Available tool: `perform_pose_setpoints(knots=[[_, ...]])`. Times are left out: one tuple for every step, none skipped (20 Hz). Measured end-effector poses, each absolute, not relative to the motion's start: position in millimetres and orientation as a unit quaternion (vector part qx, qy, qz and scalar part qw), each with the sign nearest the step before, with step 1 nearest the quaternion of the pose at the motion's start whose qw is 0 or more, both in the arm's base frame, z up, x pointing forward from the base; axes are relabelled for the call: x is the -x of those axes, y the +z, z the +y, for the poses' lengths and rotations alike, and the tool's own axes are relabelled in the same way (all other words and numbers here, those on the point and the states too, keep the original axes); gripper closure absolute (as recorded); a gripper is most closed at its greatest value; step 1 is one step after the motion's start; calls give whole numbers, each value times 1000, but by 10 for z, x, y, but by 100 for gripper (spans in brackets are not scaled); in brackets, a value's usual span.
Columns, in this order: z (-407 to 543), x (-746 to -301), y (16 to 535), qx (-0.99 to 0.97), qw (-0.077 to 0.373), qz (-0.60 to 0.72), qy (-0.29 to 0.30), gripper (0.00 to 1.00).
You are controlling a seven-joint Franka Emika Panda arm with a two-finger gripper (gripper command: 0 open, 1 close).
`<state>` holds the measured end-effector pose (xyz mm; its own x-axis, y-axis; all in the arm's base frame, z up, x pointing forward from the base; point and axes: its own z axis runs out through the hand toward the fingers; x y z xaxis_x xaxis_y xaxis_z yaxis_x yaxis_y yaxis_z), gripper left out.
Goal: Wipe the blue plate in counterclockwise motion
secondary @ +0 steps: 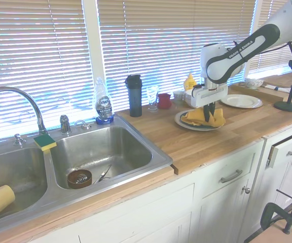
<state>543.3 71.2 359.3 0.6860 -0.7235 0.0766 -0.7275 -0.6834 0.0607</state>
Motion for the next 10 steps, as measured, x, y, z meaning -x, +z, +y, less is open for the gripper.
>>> perform_pose_setpoints(knots=[[642, -5441, 3588, -916, 41, -400, 21, 100], [575, -5454, 3581, -914, 39, -404, 18, 100], [519, -5480, 3572, -912, 37, -408, 15, 100], [468, -5517, 3565, -911, 36, -411, 12, 100], [429, -5564, 3549, -910, 37, -413, 8, 100], [401, -5628, 3535, -909, 37, -415, 5, 100], [381, -5700, 3525, -908, 37, -416, 0, 100], [373, -5779, 3522, -908, 38, -417, -3, 100], [373, -5855, 3520, -908, 39, -417, -7, 100], [381, -5928, 3522, -908, 41, -417, -9, 100]])
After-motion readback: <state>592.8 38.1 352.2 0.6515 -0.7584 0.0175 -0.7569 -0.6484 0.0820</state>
